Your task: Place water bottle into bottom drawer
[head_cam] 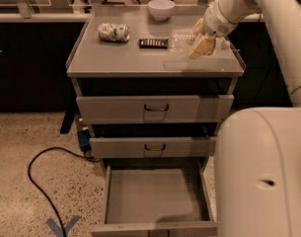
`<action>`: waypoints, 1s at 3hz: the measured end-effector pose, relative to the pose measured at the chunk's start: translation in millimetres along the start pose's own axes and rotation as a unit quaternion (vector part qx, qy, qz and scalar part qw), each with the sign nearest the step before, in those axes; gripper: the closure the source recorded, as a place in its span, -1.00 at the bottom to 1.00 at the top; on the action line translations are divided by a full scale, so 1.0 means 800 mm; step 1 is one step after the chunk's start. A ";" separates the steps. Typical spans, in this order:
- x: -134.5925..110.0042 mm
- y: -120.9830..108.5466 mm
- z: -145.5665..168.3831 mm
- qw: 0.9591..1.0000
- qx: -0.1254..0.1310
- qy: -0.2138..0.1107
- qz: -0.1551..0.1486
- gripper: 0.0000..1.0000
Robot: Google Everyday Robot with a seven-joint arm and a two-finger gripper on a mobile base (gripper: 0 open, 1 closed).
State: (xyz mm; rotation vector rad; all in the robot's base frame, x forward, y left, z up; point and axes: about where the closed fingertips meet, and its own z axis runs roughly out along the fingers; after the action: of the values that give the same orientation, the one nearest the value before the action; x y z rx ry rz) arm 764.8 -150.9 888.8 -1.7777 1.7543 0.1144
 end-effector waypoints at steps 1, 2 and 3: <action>-0.029 -0.007 -0.076 0.997 0.079 -0.014 0.011 1.00; -0.073 0.000 -0.108 0.993 0.109 -0.034 -0.005 1.00; -0.073 0.000 -0.107 0.994 0.109 -0.034 -0.005 1.00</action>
Offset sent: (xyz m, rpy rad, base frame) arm -0.0158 -0.0075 0.0534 0.0435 -0.1132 -0.0711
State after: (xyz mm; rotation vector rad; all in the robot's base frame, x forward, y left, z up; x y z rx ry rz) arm 727.5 -141.4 985.2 -1.6076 1.6430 -0.0202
